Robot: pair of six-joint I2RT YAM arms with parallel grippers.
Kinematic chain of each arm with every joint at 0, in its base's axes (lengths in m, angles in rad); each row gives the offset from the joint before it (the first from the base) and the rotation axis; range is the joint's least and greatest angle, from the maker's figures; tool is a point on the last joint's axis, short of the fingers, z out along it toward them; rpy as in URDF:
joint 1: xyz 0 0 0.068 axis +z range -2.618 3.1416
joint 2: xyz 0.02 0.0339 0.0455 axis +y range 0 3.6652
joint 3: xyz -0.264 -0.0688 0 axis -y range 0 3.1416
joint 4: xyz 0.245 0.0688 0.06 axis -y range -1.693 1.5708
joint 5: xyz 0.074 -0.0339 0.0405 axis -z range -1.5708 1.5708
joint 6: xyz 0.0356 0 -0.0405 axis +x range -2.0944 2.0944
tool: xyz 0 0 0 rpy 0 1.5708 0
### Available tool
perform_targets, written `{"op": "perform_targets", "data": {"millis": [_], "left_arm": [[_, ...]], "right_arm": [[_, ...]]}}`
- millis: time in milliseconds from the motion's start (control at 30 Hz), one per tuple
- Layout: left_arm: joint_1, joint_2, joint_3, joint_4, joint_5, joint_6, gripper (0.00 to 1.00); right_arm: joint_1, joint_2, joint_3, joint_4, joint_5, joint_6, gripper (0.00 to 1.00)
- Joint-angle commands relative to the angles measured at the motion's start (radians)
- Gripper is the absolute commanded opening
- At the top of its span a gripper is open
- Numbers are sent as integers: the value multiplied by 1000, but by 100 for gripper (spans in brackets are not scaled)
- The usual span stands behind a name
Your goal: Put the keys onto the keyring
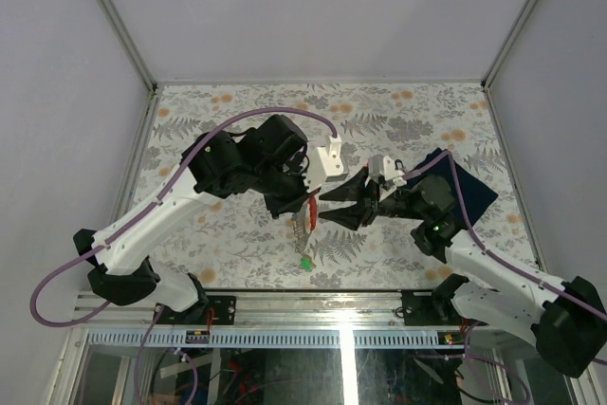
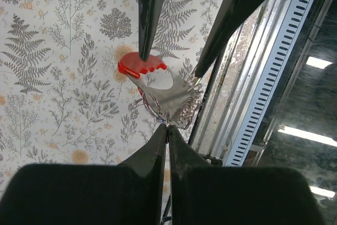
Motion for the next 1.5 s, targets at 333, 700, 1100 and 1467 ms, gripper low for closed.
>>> {"op": "perform_targets", "data": {"millis": [333,700,1100,1467], "left_arm": [[-16,2,40,0,39,12,0],[-19,0,45,0,49,17,0],[-22,-4,40,1,53,19,0],[-23,-36,53,22,78,30,3]], "right_arm": [[85,141,27,400,24,102,39],[110,188,53,389,22,93,37],[126,219,67,407,19,101,20],[126,172,66,335,43,83,0]]}}
